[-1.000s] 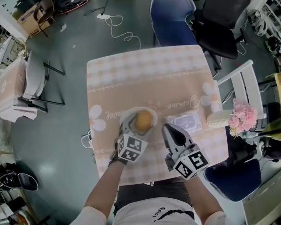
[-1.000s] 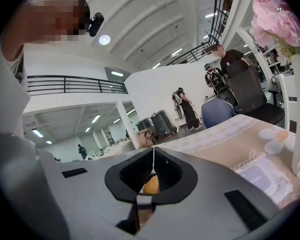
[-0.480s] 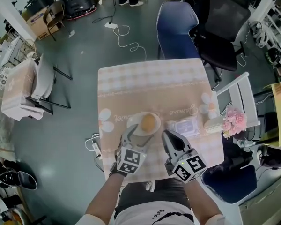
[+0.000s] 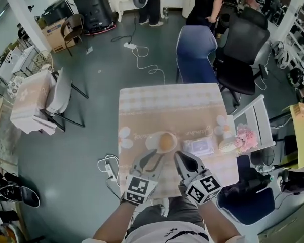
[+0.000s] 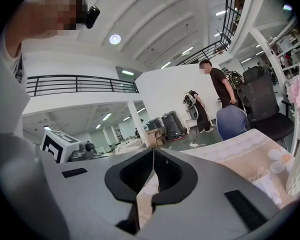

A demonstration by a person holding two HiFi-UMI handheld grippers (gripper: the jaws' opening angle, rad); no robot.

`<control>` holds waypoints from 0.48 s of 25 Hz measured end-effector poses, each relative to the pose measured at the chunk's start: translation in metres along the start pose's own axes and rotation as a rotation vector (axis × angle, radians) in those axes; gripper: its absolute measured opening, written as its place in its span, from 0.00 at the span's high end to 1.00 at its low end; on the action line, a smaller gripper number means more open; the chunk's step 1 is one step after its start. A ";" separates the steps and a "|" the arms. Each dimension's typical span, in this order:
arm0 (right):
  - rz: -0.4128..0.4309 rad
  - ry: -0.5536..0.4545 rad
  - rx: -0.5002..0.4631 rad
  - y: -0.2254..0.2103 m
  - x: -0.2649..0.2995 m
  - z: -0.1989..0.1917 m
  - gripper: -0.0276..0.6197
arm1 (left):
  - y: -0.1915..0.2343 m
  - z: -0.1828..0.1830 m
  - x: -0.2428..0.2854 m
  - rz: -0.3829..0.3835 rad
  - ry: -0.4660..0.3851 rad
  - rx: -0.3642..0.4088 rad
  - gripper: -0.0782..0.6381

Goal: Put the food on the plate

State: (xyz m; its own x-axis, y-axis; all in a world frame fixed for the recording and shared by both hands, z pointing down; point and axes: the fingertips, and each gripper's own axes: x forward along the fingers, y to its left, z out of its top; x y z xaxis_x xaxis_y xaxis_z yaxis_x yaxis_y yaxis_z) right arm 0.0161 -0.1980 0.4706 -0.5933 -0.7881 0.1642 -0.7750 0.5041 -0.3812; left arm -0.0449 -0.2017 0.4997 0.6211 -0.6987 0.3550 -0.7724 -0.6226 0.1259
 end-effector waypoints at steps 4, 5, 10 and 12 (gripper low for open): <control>0.019 -0.010 -0.017 0.020 -0.003 0.011 0.93 | -0.008 0.021 -0.019 -0.003 -0.037 -0.044 0.81; 0.023 -0.013 -0.021 0.025 -0.005 0.014 0.93 | -0.010 0.026 -0.025 -0.003 -0.044 -0.047 0.82; 0.041 -0.031 -0.051 0.046 -0.015 0.026 0.93 | -0.026 0.047 -0.050 -0.019 -0.087 -0.075 0.88; 0.044 -0.041 -0.060 0.053 -0.019 0.032 0.93 | -0.030 0.056 -0.058 -0.025 -0.103 -0.080 0.88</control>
State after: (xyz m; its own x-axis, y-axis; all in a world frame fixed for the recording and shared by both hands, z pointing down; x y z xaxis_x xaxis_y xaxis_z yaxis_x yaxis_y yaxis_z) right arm -0.0071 -0.1679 0.4182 -0.6184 -0.7780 0.1107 -0.7609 0.5576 -0.3318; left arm -0.0505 -0.1621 0.4236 0.6474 -0.7186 0.2540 -0.7621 -0.6129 0.2085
